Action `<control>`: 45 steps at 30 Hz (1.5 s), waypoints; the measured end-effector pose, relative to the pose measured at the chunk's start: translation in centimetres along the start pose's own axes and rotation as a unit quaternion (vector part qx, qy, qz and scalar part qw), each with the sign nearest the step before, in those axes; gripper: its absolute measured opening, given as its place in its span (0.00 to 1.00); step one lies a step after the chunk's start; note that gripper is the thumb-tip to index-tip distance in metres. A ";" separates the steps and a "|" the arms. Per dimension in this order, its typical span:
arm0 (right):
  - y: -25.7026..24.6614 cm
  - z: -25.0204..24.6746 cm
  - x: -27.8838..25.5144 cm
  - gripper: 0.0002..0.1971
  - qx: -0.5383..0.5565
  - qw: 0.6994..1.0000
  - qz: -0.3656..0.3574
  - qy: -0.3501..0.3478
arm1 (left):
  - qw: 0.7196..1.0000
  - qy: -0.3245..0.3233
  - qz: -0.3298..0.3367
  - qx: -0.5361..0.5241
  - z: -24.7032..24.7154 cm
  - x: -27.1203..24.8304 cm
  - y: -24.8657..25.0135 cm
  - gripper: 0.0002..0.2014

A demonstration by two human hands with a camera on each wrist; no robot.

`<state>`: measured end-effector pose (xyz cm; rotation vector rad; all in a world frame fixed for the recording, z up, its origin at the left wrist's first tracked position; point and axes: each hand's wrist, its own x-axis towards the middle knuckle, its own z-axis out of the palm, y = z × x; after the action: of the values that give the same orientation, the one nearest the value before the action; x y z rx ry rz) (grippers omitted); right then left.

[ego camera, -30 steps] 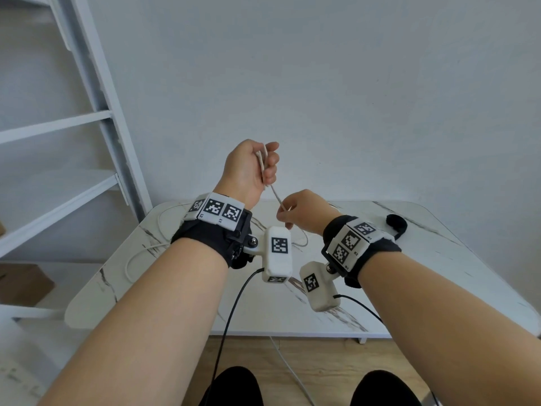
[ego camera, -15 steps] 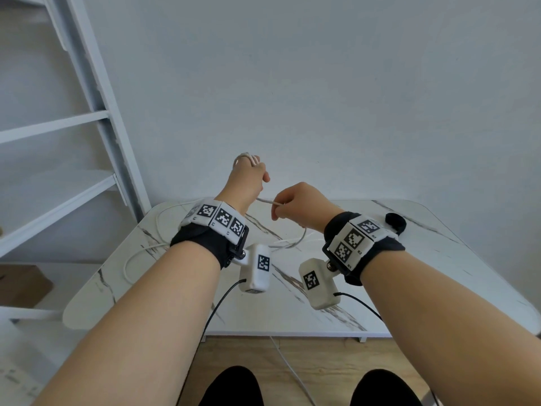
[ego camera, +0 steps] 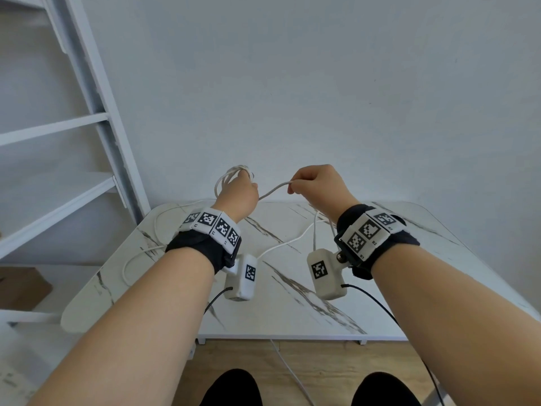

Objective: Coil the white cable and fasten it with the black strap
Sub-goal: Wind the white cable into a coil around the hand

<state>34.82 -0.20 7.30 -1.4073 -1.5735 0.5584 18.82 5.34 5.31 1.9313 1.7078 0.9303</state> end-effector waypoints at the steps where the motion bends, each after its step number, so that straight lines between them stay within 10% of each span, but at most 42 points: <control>1: 0.0 0.0 -0.1 0.09 0.001 1.000 -0.003 -0.004 | 1.000 -0.001 0.002 -0.011 0.1 0.1 -0.1 0.19; 15: -0.7 0.3 -1.3 0.11 -0.052 0.982 0.031 -0.180 | 0.969 0.108 -0.072 -0.210 -1.1 1.3 -0.5 0.14; 24: -0.8 -0.1 -0.4 0.09 0.085 0.991 0.025 -0.102 | 0.993 0.057 -0.042 -0.096 -1.1 0.8 -1.9 0.13; 35: -0.3 -1.8 0.9 0.11 0.280 0.955 0.041 -0.094 | 0.973 -0.192 -0.048 -0.122 -1.4 -0.3 -0.4 0.14; 40: 0.4 -1.2 1.3 0.14 0.225 0.974 0.030 -0.011 | 0.930 -0.261 0.001 -0.260 -2.1 -1.7 -0.1 0.34; 45: 1.2 -0.4 1.7 0.17 0.173 0.982 0.038 0.060 | 0.894 -0.329 0.021 -0.305 -2.7 -2.2 0.2 0.26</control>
<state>35.94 1.58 7.04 -1.2151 -1.2599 0.7394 17.06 2.76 6.85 1.5846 0.8512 0.6086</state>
